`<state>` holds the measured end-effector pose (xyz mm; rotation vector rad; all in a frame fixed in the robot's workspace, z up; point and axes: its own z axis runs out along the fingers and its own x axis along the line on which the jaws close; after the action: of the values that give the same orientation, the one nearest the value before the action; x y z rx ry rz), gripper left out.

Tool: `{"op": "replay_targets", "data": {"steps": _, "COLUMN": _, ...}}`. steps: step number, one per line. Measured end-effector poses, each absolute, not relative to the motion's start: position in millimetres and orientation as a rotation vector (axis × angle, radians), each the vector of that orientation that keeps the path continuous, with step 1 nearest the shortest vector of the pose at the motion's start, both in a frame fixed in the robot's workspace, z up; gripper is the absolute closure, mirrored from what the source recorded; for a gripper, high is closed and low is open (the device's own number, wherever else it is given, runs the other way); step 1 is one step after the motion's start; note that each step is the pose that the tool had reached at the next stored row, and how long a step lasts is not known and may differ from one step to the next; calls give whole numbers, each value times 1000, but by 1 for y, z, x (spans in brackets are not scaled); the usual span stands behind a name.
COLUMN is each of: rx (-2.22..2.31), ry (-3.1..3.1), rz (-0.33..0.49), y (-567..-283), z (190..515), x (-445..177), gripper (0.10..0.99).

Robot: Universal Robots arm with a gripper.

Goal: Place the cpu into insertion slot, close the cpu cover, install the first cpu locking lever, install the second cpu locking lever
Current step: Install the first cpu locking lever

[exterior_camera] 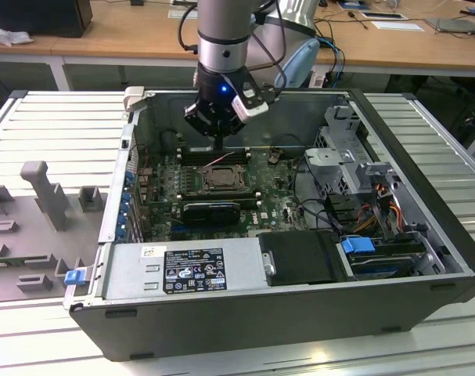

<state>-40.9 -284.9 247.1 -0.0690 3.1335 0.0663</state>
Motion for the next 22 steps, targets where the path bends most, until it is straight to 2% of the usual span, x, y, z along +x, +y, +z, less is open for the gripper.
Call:
{"op": "replay_targets", "data": {"steps": 12, "rx": -69, "ry": 3111, "rz": 72, "y": -285, "z": 245, "x": -41, "gripper": 980}}
{"op": "replay_targets", "data": {"steps": 22, "rx": -69, "ry": 3105, "rz": 71, "y": -277, "z": 230, "x": -37, "gripper": 980}}
